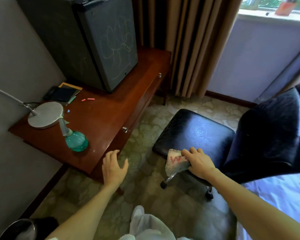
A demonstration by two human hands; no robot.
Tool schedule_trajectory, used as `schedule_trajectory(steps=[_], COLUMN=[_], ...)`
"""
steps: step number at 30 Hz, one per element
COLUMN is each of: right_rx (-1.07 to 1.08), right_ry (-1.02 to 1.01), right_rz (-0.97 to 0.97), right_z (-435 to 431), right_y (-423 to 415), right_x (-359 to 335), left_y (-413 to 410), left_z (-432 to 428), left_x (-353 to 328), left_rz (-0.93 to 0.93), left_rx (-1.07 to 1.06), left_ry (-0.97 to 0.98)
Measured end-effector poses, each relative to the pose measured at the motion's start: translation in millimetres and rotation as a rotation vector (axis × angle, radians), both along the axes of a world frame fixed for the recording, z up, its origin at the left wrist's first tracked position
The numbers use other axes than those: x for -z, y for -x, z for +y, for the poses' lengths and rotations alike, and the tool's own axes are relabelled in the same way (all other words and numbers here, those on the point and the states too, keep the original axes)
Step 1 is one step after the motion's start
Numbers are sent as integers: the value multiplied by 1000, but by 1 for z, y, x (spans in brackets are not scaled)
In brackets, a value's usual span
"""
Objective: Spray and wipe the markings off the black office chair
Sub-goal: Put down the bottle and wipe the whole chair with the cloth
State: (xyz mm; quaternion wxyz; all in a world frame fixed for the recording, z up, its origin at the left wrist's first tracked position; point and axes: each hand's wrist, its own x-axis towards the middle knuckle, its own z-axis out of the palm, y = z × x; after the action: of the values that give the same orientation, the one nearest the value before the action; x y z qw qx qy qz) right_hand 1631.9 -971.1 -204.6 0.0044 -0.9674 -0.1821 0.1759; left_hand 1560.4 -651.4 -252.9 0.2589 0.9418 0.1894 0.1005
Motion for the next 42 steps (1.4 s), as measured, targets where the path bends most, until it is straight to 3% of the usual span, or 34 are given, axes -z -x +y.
schedule_trajectory(steps=[9,19,28,34,42], right_rx=[80,234,251,228,336], right_ry=[30,40,33,97,30], right_rz=[-22,-149,-266,-206,-237], right_z=[-115,-208,-223,-235,-262], right_y=[57,72,64,65,50], right_x=[-5,-25,-16,-6,-9], left_y=[30,3,-30,-57,-82], left_z=[-131,-262,-339,-380,-419], left_x=[17,-14,-26,-26,-18], left_rz=[-10,-72,-32,46,113], left_rx=[240,594,898,1054,1172], left_ry=[-115,-62,-6,18,-11])
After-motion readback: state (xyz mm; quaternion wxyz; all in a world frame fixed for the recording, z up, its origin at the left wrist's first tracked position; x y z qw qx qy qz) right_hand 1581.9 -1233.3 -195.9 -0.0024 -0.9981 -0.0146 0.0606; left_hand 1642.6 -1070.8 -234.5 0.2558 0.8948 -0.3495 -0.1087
